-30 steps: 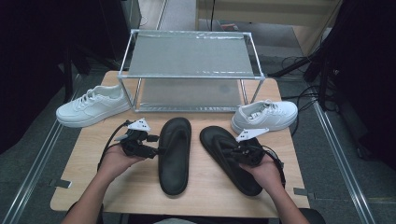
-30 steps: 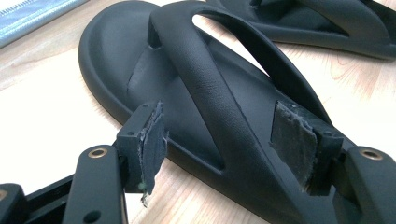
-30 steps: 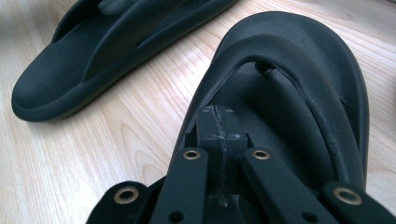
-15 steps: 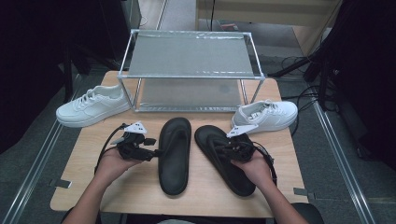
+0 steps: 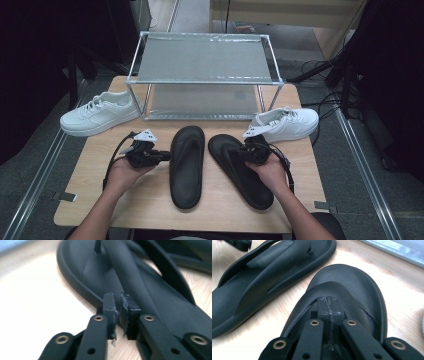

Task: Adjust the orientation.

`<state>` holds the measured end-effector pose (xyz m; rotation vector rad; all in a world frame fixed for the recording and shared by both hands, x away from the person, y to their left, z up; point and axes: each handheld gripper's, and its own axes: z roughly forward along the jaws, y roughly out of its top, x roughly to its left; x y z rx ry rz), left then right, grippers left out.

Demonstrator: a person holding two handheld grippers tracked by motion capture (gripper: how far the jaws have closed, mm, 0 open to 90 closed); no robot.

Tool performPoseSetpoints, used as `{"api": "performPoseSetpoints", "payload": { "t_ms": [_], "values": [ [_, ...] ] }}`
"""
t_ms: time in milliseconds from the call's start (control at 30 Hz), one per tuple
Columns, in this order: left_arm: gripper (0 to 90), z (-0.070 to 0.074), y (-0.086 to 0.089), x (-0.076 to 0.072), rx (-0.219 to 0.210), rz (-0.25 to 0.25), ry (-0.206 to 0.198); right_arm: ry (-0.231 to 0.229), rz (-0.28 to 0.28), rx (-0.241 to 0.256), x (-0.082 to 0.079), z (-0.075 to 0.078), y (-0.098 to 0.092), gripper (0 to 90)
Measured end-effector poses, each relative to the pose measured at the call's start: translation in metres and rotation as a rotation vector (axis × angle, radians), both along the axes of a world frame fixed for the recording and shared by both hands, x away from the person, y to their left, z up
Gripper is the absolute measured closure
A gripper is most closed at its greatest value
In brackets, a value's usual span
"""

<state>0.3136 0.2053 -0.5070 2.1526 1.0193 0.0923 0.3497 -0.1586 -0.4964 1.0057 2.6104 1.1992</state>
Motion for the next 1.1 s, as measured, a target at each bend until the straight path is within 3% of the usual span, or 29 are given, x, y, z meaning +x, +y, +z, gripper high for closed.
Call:
{"api": "performPoseSetpoints", "payload": {
  "t_ms": [133, 533, 1100],
  "values": [
    [89.3, -0.004, -0.006, 0.002, 0.011, -0.005, 0.005, -0.005, -0.006, 0.001, 0.006, 0.000, 0.004, 90.0],
    [89.7, -0.005, -0.010, 0.000, 0.020, -0.001, -0.007, -0.023, -0.041, 0.007, 0.018, -0.002, 0.008, 90.0],
    [87.4, -0.006, -0.048, -0.011, 0.004, -0.117, -0.007, -0.016, -0.058, 0.028, 0.023, -0.003, 0.006, 90.0]
  ]
}}
